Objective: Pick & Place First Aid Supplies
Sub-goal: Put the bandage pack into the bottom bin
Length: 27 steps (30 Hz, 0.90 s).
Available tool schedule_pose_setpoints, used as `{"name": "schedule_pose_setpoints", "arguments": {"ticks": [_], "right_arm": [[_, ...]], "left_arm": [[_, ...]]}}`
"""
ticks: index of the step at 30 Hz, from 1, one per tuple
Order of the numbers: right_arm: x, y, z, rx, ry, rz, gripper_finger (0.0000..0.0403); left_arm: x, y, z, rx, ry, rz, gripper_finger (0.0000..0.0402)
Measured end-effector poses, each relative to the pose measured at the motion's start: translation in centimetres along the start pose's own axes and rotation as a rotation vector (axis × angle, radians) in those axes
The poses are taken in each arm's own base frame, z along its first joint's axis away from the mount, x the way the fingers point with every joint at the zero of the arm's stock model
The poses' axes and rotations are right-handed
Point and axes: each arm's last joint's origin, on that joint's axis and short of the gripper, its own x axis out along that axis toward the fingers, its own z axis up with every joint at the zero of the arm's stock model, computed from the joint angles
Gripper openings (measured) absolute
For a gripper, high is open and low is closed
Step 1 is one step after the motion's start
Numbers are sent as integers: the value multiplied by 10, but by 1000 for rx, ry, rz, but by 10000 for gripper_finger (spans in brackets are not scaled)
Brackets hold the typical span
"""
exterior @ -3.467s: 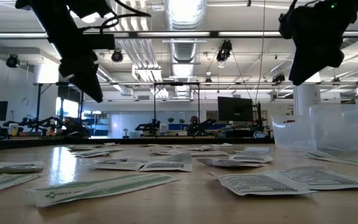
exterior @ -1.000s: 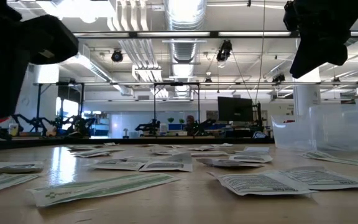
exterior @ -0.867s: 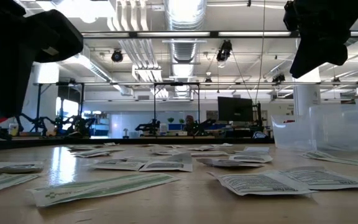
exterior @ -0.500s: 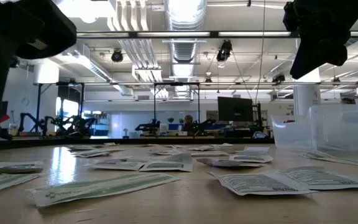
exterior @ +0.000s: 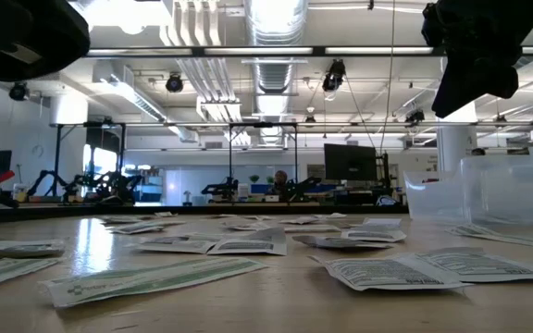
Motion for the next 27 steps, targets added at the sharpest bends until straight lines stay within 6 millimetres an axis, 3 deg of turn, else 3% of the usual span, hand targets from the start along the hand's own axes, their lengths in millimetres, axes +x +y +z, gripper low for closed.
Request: {"name": "schedule_pose_setpoints", "arguments": {"ticks": [9,15,27], "right_arm": [[0,0,0,-6,0,-1,67],[0,0,0,-22,0,0,74],[0,0,0,-22,0,-1,62]], "left_arm": [[0,-7,-4,-48,-22,15,202],[14,-8,-10,-49,6,43,202],[21,0,-20,-72,47,172,202]]}}
